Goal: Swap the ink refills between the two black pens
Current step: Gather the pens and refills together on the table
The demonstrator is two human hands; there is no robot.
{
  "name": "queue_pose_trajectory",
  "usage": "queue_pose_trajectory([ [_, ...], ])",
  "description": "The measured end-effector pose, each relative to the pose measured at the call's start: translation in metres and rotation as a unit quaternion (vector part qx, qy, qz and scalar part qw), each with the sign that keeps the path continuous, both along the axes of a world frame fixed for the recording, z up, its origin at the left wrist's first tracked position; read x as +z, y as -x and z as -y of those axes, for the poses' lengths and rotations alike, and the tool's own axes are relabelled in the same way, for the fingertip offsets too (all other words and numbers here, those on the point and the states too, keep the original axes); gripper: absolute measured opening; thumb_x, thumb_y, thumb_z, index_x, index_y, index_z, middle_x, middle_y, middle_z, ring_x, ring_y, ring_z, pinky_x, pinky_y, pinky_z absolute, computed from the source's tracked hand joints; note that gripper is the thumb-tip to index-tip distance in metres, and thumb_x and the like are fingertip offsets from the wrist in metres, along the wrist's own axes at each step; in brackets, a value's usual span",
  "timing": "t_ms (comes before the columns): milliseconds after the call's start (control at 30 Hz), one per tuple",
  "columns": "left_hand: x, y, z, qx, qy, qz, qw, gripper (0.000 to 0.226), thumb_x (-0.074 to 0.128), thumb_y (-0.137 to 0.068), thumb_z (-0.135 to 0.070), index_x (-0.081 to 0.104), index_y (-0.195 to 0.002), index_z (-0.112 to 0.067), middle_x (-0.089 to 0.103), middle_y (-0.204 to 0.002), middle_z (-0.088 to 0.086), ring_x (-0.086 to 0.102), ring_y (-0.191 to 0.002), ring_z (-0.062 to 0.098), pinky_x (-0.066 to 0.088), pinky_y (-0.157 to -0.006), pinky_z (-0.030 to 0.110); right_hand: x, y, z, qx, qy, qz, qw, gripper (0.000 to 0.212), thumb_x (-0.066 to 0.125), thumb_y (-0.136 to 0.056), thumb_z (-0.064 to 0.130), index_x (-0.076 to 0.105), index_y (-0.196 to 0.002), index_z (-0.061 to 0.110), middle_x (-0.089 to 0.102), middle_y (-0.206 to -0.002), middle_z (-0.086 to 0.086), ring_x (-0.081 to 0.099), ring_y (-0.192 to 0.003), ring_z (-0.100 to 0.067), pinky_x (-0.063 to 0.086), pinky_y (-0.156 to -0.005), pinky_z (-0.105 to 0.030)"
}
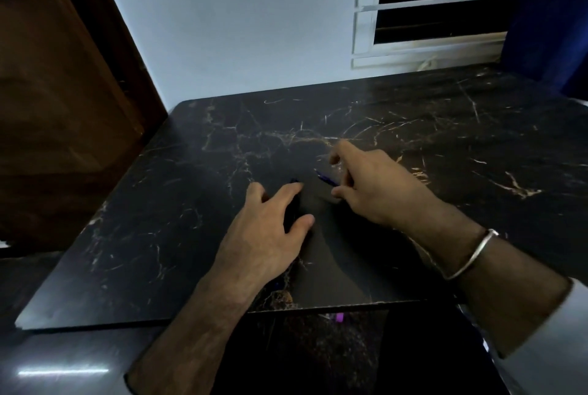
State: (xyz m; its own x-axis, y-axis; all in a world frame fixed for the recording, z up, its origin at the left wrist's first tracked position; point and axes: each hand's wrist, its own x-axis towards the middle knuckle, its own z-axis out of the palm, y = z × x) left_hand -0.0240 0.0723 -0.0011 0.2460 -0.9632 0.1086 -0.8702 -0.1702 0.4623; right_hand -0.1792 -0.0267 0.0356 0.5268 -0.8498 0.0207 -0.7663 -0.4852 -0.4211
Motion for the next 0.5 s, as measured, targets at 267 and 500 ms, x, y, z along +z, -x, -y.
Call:
queue_pose_trajectory([
  [267,0.010,-0.023,-0.041,-0.052,-0.096,-0.047,0.993,0.069,0.063,-0.084,-0.055,0.033,-0.146,-0.047,0.042,-0.115,-0.018,0.050,-0.097,0.000,0.040,-0.077,0.015,-0.009,0.006,0.006,-0.016,0.002,-0.061,0.998,0.030,0.064,-0.090,0.032,0.065,-0.120,0.025,0.055,-0.121,0.001,0.054,-0.109,-0.016,0.046,-0.091,-0.031],
  [500,0.009,-0.035,-0.024,-0.042,-0.095,-0.034,0.994,0.067,0.064,-0.085,-0.051,0.037,-0.145,-0.043,0.050,-0.100,-0.017,0.052,-0.086,-0.001,0.037,-0.068,0.014,-0.005,0.029,0.010,-0.085,-0.056,-0.035,0.994,0.016,0.064,-0.091,0.023,0.069,-0.105,0.024,0.064,-0.104,0.002,0.060,-0.088,-0.011,0.044,-0.070,-0.025],
])
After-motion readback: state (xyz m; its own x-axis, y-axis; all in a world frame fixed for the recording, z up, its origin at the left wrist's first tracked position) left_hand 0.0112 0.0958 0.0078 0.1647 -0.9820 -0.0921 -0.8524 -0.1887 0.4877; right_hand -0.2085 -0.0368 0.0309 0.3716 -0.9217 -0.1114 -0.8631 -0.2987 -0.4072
